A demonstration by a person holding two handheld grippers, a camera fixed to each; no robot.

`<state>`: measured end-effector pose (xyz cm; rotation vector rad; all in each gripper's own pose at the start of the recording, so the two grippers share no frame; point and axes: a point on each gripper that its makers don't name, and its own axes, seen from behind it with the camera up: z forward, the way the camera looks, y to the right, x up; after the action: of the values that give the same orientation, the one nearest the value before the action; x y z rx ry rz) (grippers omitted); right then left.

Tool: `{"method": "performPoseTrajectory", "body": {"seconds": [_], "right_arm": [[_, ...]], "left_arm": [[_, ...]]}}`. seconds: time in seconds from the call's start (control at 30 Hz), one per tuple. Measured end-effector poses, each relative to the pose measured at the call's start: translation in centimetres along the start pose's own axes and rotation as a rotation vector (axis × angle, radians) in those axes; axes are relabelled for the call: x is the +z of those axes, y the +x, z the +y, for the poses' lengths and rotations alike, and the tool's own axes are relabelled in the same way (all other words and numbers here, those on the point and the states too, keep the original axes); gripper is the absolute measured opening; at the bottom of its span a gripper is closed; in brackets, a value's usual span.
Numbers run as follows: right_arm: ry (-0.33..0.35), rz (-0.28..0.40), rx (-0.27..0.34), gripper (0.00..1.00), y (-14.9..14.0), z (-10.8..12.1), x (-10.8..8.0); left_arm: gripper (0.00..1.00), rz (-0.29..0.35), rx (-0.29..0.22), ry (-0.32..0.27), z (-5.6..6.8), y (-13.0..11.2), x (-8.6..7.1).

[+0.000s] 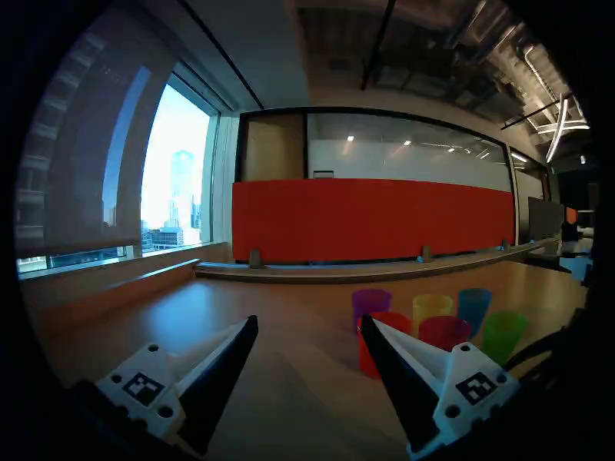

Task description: Pour water

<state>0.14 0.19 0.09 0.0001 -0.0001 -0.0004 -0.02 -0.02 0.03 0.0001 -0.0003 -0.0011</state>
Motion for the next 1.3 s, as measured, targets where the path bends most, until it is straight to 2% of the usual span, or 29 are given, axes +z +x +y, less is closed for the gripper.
{"method": "performPoseTrajectory", "body": {"seconds": [0.87, 1.07, 1.3], "right_arm": [[-0.001, 0.003, -0.001, 1.00, 0.1, 0.3, -0.2], [-0.005, -0.001, 0.021, 1.00, 0.3, 0.8, -0.4], [0.006, 0.004, 0.024, 1.00, 1.5, 0.7, -0.5]], "left_arm": [[0.99, 0.001, -0.002, 0.002, -0.2, 0.1, 0.1], [0.99, -0.015, -0.011, 0.001, -0.3, 0.1, 0.2], [1.00, -0.010, -0.041, -0.007, -0.7, 1.8, 0.4]]}}
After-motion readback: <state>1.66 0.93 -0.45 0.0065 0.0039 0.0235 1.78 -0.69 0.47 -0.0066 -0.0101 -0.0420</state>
